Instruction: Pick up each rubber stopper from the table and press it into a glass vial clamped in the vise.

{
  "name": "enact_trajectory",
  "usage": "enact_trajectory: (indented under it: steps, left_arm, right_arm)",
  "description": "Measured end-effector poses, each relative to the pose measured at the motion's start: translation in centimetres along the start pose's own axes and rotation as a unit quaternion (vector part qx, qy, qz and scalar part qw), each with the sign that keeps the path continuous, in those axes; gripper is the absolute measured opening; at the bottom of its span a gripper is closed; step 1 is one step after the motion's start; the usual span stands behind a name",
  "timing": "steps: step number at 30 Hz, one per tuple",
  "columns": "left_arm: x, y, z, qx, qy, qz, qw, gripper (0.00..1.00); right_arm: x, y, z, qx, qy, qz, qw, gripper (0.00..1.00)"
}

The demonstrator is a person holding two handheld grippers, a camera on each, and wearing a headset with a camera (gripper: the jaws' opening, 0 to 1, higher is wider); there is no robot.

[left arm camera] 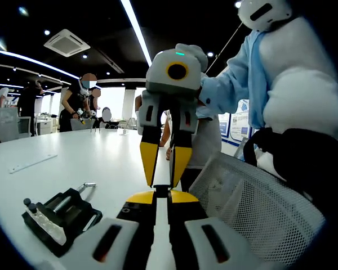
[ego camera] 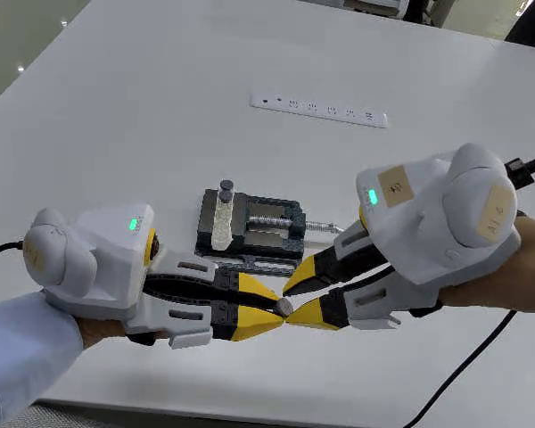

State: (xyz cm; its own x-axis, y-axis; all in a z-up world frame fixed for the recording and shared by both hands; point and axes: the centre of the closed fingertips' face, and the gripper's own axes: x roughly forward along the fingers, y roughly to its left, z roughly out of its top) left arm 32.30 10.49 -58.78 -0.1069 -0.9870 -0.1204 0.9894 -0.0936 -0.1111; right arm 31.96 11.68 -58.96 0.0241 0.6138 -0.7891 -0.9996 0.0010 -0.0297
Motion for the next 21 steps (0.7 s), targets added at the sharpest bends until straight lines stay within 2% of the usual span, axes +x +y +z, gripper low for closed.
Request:
enact_trajectory:
  steps: [14, 21]
  left_arm:
    - [0.04, 0.17, -0.16, -0.002, -0.002, 0.0, 1.0, 0.01]
    - [0.5, 0.07, -0.46, 0.006, 0.01, 0.001, 0.9999, 0.02]
  right_arm:
    - [0.14, -0.07, -0.14, -0.006, 0.008, 0.017, 0.9998, 0.07]
    - [0.29, 0.07, -0.44, -0.002, 0.042, 0.034, 0.9985, 0.06]
